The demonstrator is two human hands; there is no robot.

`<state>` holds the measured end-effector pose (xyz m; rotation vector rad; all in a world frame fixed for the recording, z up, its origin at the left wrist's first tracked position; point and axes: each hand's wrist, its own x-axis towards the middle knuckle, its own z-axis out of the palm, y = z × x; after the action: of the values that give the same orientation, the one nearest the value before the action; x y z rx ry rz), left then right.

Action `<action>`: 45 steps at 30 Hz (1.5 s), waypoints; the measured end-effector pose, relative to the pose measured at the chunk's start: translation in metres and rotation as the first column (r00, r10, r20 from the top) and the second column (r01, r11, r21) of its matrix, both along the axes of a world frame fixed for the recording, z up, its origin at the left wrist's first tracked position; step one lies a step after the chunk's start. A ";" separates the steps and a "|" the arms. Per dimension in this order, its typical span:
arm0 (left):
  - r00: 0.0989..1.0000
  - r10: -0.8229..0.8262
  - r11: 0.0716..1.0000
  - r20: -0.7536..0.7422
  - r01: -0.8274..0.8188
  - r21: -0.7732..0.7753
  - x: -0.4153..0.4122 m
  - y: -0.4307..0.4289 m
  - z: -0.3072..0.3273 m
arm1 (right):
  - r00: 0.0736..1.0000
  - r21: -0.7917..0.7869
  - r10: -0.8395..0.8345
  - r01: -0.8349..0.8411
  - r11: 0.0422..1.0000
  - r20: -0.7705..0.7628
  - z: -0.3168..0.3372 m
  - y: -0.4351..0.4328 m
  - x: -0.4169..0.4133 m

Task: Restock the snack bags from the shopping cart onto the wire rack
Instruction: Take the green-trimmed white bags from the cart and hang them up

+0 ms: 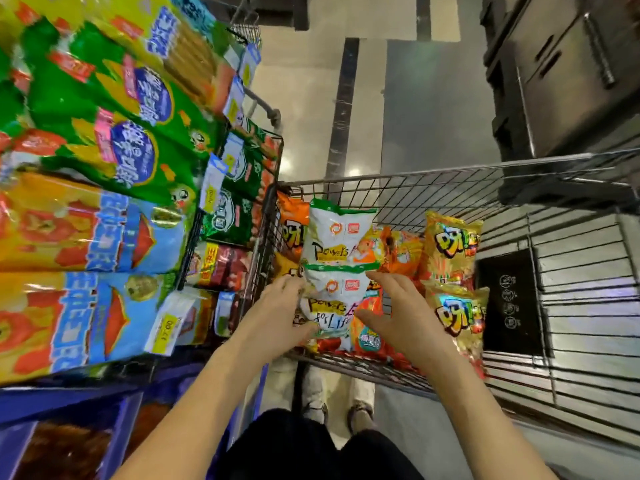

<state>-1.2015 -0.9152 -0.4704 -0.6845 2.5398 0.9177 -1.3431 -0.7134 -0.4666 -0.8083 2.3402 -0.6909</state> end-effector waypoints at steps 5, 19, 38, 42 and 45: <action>0.972 0.192 0.968 0.136 -0.210 0.136 -0.015 0.006 -0.044 | 0.999 0.025 0.004 -0.005 1.000 0.033 -0.022 -0.003 -0.011; 0.908 0.404 0.900 0.114 -0.417 0.129 -0.041 0.016 -0.117 | 0.993 0.037 -0.041 0.037 0.999 0.112 -0.054 0.001 -0.034; 0.869 0.494 0.806 0.035 -0.473 0.356 -0.022 -0.013 -0.083 | 0.965 -0.049 -0.114 0.129 0.990 0.235 -0.068 -0.012 -0.070; 0.824 0.566 0.736 0.029 -0.521 0.432 -0.015 -0.019 -0.073 | 0.952 -0.018 -0.127 0.138 0.990 0.277 -0.082 -0.022 -0.082; 0.789 0.610 0.676 0.074 -0.567 0.471 -0.011 -0.023 -0.069 | 0.910 -0.003 -0.144 0.158 0.987 0.388 -0.094 -0.035 -0.089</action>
<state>-1.2129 -0.9386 -0.5395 -1.3571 2.0150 1.7418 -1.4321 -0.7485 -0.5605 -0.4539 2.0453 -0.8719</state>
